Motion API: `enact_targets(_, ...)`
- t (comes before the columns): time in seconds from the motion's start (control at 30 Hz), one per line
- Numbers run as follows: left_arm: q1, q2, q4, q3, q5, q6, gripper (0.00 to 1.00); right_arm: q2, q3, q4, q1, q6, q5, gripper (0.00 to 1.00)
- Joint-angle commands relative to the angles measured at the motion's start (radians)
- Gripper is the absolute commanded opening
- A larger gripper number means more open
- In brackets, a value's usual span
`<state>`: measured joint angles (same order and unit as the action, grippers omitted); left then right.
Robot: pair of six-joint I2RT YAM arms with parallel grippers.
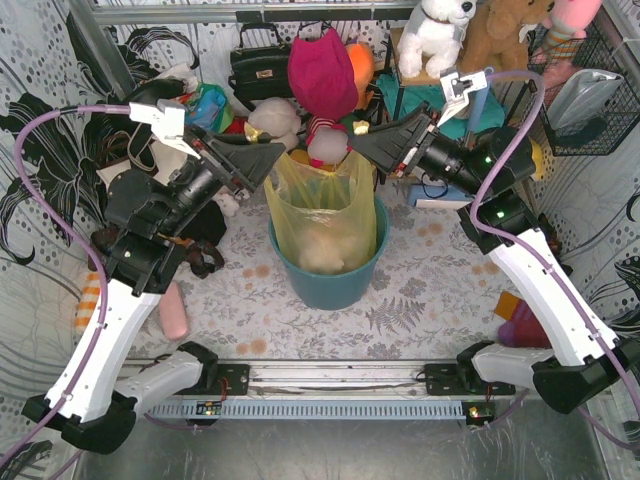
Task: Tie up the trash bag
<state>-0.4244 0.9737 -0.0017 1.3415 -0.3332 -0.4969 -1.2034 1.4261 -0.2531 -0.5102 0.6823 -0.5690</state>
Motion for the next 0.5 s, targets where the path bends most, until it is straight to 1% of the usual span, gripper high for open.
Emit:
enact_targets(0.0,0.004,0.015,0.056,0.036,-0.024,0.012,0.57,-0.027,0.022,-0.154,0.0,0.081,-0.072,0.34)
enact_targets(0.1,0.003,0.041,0.081,0.074,-0.052,0.003,0.57,-0.056,0.059,-0.189,0.0,0.111,-0.074,0.35)
enact_targets(0.23,0.003,0.07,0.09,0.15,-0.055,0.006,0.57,-0.078,0.122,-0.196,0.0,0.109,0.013,0.3)
enact_targets(0.33,0.004,0.082,0.089,0.208,-0.051,0.017,0.57,-0.096,0.201,-0.194,0.0,0.089,0.039,0.29)
enact_targets(0.47,0.003,0.071,0.09,0.211,-0.028,0.022,0.57,-0.09,0.218,-0.188,0.001,0.078,0.063,0.29)
